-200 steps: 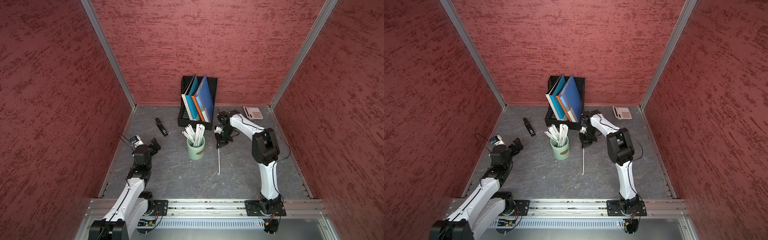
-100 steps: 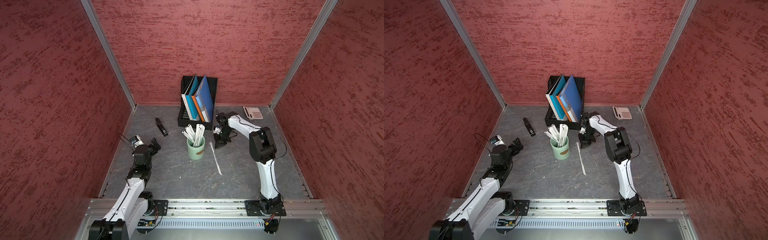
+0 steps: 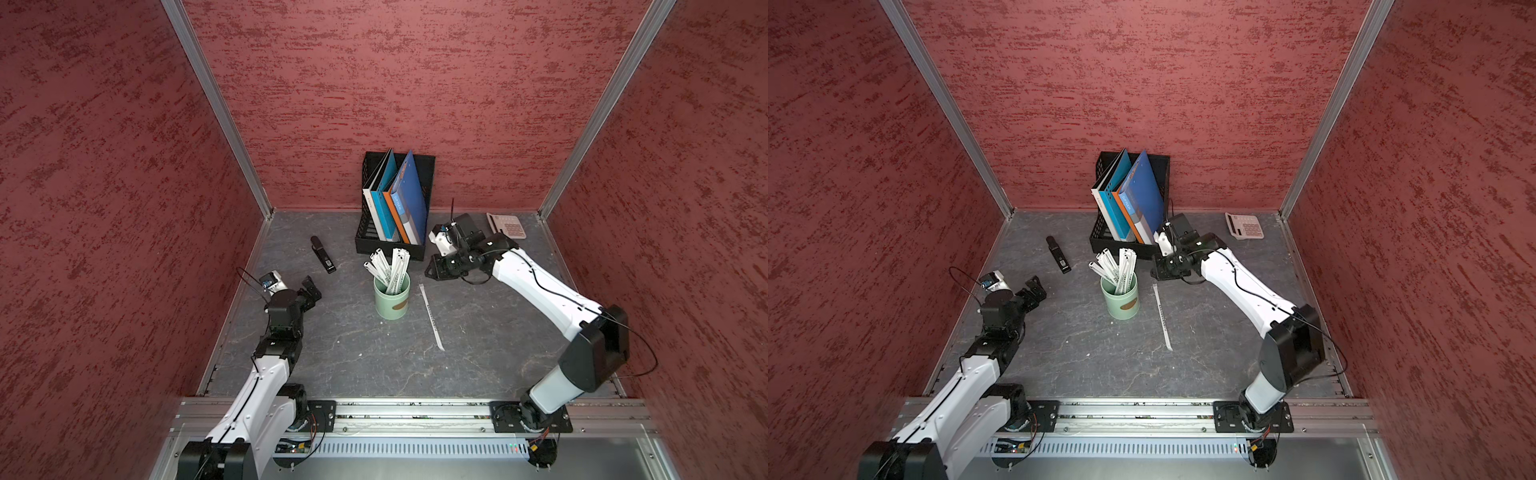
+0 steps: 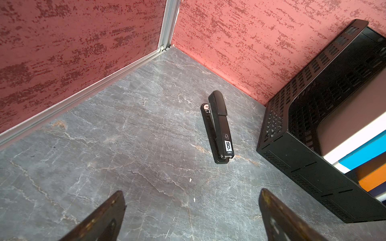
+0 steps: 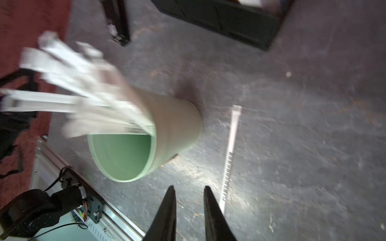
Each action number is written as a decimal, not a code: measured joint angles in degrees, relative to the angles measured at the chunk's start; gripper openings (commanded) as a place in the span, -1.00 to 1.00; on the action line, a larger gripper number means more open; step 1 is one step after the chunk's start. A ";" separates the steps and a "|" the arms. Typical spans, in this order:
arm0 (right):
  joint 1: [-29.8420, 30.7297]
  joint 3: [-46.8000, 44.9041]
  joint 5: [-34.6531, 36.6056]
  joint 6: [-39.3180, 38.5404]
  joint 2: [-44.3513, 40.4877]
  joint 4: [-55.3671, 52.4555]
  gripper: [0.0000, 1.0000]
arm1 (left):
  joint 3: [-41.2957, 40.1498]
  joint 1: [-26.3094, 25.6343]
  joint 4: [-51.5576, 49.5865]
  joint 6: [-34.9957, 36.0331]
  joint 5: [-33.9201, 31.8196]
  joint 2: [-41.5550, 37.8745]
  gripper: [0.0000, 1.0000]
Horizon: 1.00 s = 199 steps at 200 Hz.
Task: Take the straws out of the storage container
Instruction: Place the straw at the center of the board, then pick up the straw from the container.
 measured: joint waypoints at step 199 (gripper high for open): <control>7.50 4.55 7.45 5.86 10.40 8.13 -0.64 | 0.00 0.13 0.00 -0.02 0.00 0.00 0.99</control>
